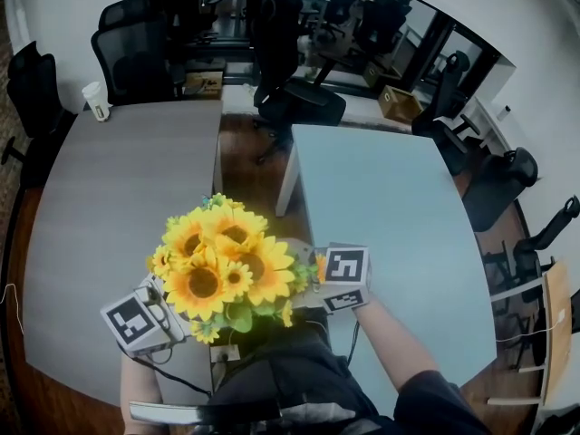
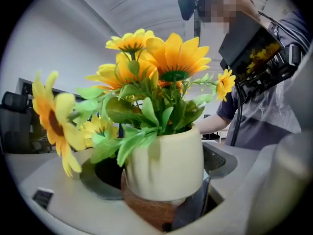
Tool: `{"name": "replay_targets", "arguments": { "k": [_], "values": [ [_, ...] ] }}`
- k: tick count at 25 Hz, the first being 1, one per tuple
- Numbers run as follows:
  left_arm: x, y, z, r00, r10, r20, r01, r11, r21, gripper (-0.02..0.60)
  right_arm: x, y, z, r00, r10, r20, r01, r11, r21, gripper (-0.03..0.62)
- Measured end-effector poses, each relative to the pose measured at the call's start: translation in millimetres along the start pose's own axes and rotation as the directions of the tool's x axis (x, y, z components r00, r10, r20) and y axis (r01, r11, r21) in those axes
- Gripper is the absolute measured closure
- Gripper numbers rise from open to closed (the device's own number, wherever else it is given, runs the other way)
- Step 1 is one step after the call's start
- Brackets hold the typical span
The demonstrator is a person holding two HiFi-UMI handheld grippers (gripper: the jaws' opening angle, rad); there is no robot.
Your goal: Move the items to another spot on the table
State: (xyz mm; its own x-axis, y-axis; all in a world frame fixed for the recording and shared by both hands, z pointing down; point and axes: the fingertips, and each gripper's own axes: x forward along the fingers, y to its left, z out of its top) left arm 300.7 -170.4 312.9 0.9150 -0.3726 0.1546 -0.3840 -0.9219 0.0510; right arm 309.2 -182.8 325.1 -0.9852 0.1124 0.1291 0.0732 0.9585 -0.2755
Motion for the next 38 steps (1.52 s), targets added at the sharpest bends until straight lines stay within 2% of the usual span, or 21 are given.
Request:
{"name": "replay_targets", "arguments": {
  "k": [4, 8, 11, 17, 19, 23, 25, 30, 34, 38],
  "values": [
    [4, 17, 4, 1.0, 0.028, 0.013, -0.028, 1.0, -0.002, 0.084, -1, -17, 8, 1.0, 0.019, 0.011, -0.019, 1.0, -0.009, 0.121],
    [4, 37, 6, 0.997, 0.057, 0.047, -0.059, 0.997, 0.039, 0.084, 2, -33, 13, 0.998, 0.047, 0.041, -0.047, 0.999, -0.008, 0.121],
    [10, 63, -2, 0.997, 0.077, 0.03, -0.079, 0.995, 0.064, 0.084, 1, -55, 16, 0.997, 0.045, 0.068, -0.044, 0.999, -0.018, 0.121],
    [41, 109, -12, 0.995, 0.097, -0.034, -0.096, 0.995, 0.014, 0.084, -13, -110, 19, 0.995, 0.06, 0.079, -0.059, 0.998, -0.013, 0.121],
    [52, 127, -10, 0.993, 0.107, -0.043, -0.107, 0.994, 0.018, 0.085, -21, -128, 24, 0.994, 0.062, 0.089, -0.061, 0.998, -0.008, 0.121],
    [79, 155, -1, 0.991, 0.124, -0.05, -0.126, 0.991, -0.037, 0.084, -32, -166, 31, 0.992, 0.083, 0.099, -0.083, 0.997, -0.008, 0.121],
    [91, 168, -6, 0.987, 0.126, -0.097, -0.133, 0.988, -0.077, 0.084, -37, -184, 29, 0.99, 0.094, 0.101, -0.094, 0.996, -0.001, 0.121],
    [129, 208, -15, 0.977, 0.133, -0.164, -0.152, 0.983, -0.106, 0.084, -57, -236, 25, 0.987, 0.119, 0.108, -0.122, 0.992, 0.022, 0.121],
    [157, 236, -12, 0.967, 0.147, -0.207, -0.175, 0.977, -0.124, 0.084, -76, -271, 31, 0.978, 0.134, 0.16, -0.142, 0.989, 0.043, 0.121],
    [172, 253, -9, 0.967, 0.151, -0.206, -0.18, 0.975, -0.131, 0.084, -86, -292, 35, 0.971, 0.127, 0.204, -0.142, 0.988, 0.06, 0.123]
  ]
}}
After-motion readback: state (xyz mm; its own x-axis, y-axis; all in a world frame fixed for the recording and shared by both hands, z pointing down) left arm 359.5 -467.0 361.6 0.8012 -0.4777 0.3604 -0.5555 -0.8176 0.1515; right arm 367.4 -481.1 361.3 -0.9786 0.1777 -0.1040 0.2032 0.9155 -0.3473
